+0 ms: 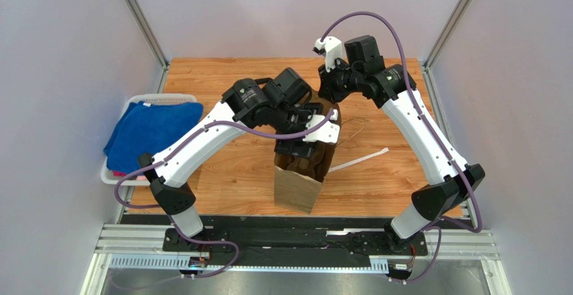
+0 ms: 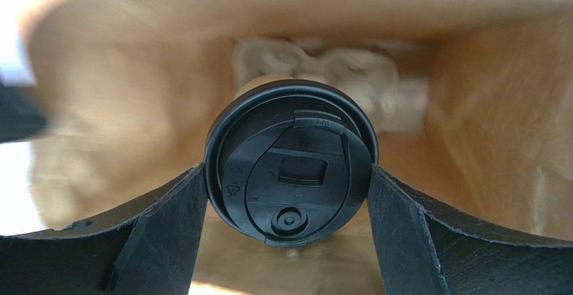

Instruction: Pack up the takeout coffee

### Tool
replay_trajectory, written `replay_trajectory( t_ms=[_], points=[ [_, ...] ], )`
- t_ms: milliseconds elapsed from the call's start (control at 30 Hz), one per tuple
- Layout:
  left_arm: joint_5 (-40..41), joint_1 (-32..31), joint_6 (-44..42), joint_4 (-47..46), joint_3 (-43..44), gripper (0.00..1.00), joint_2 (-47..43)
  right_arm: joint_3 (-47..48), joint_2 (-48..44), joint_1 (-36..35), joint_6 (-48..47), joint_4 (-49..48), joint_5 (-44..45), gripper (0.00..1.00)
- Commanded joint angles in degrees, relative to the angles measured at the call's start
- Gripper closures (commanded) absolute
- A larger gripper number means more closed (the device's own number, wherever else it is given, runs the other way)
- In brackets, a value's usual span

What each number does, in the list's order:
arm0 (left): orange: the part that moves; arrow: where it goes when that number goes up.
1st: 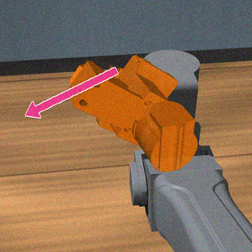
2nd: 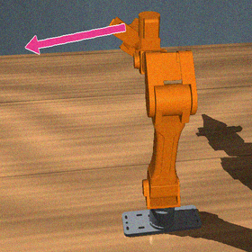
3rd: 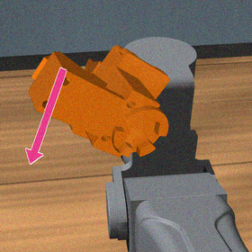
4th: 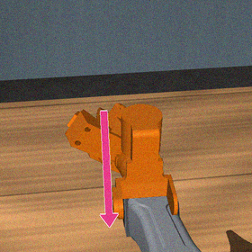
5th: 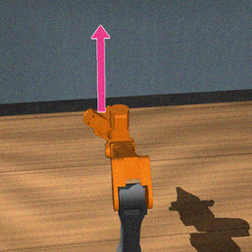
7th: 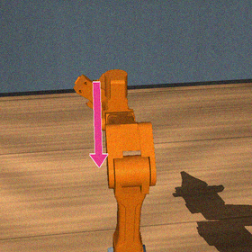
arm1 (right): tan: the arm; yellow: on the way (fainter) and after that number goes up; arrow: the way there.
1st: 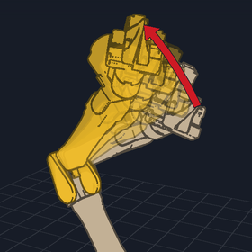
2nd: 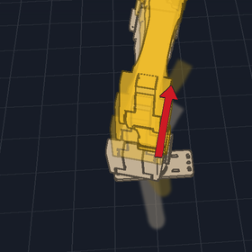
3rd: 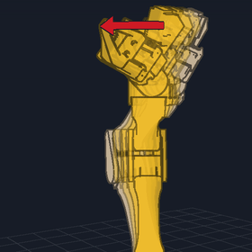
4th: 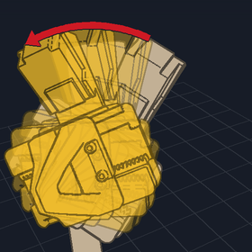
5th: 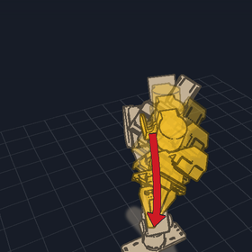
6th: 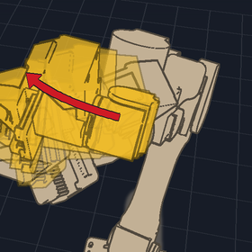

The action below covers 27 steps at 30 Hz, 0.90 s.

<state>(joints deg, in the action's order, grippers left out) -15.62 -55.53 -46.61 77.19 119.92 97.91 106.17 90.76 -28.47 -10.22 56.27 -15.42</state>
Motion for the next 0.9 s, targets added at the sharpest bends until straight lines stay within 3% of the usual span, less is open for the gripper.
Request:
replay_trajectory(
  t_ms=[0, 233, 433, 533, 567, 667, 767, 867],
  points=[
    [0.4, 0.5, -0.8, 0.4, -4.8, 0.82, -3.0, -1.2, -3.4, 0.8, 3.6, 0.1, 2.9, 1.0],
    [1.5, 5.4, -1.6, 1.1, -6.5, 0.83, -3.2, -10.2, -11.2, 3.9, 9.3, 1.4, -0.4, 1.0],
    [2.5, 7.4, -3.8, 1.6, -5.8, 0.83, -3.4, -16.7, -19.2, 4.1, 9.2, 6.6, -14.7, 1.0],
    [1.1, 7.4, -3.8, 2.2, -6.3, 0.83, -3.8, -16.4, -20.8, 4.1, 7.1, 9.9, -18.0, 0.8],
    [0.4, 7.4, -3.8, 2.1, -6.6, 0.83, -4.0, -15.9, -21.0, 4.0, 6.3, 10.1, -16.7, 0.63],
    [-0.8, 7.4, -4.0, 1.7, -9.1, 0.83, -5.3, -13.5, -20.1, 4.2, 4.0, 8.0, -13.3, 0.41],
    [-1.3, 7.4, -4.5, 0.7, -11.7, 0.83, -6.8, -9.9, -17.5, 4.3, 1.8, 4.7, -9.7, 0.31],
    [-1.3, 7.4, -4.5, 0.0, -13.4, 0.83, -8.0, -7.0, -14.5, 4.3, -1.9, 1.8, -9.0, 0.29]
  ],
)
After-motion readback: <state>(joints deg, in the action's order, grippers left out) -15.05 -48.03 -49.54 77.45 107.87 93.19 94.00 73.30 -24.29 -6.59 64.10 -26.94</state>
